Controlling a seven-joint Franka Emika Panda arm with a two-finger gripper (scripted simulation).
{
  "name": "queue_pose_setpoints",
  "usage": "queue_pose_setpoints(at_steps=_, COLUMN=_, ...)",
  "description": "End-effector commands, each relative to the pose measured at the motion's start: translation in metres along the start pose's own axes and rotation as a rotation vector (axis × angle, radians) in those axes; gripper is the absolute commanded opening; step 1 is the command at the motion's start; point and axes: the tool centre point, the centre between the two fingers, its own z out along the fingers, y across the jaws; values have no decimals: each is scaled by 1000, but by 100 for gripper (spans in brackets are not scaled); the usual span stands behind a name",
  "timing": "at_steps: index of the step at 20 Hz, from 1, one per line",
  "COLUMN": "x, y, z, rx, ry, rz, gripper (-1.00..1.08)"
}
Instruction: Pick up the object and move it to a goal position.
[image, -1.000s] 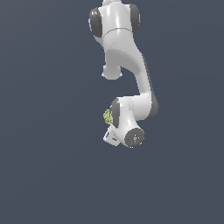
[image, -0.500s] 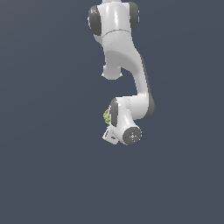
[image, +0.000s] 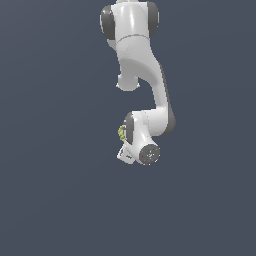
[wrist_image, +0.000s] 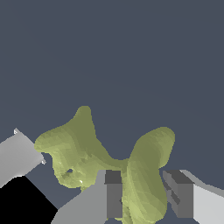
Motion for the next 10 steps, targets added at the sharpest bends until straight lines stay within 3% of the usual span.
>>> queue_pose_setpoints(at_steps=1, x=1, y=0, z=1, rx=1, ry=-1, rz=-1, gripper=-100)
queue_pose_setpoints(at_steps=10, x=-1, y=-2, z=-5, rx=0, ry=0, rz=0, gripper=-100)
